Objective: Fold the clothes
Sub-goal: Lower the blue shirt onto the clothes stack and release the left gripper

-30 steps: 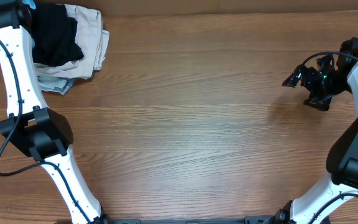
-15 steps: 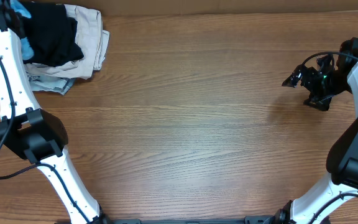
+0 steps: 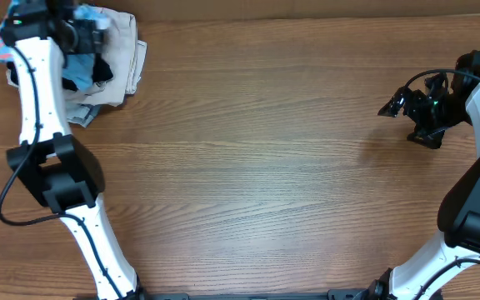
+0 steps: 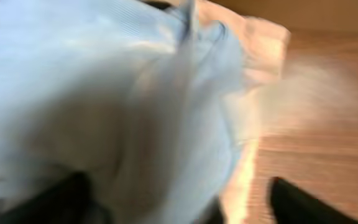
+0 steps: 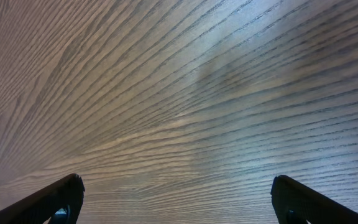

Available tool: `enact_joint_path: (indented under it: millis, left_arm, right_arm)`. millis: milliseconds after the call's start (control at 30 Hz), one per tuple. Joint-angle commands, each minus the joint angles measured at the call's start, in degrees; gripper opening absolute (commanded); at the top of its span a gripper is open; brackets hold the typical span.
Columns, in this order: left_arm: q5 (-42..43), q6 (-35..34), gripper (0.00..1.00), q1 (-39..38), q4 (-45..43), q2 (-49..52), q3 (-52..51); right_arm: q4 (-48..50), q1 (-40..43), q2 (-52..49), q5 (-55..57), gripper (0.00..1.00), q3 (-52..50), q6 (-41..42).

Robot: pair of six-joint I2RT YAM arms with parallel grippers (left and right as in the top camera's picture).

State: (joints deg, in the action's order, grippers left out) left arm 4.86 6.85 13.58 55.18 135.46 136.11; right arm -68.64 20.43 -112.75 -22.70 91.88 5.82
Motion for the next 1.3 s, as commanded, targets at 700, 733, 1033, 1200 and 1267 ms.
enact_joint_path:
  millis: [700,733,1033,1200,1267]
  left_arm:
    - [-7.28,2.16,0.95,1.40,1.40,-1.51,17.18]
    - [-7.67,2.14,0.96,2.03,0.33,-1.18,16.04]
    - [-2.95,2.14,1.00,6.91,-8.57,2.40,4.50]
    - [0.94,2.12,1.00,7.50,-13.09,9.62,-0.15]
    - [0.94,2.12,1.00,7.41,-14.05,15.39,-0.39]
  right_arm:
    - [0.61,-0.17,1.53,-0.35,0.86,1.20,-0.24]
    - [0.61,-0.17,1.53,-0.35,0.88,1.20,-0.24]
    - [0.59,-0.17,1.53,-0.37,0.94,1.20,0.04]
    - [0.50,-0.17,1.53,-0.57,0.95,1.20,0.20]
    - [0.11,-0.17,1.53,-0.55,0.95,1.20,0.20]
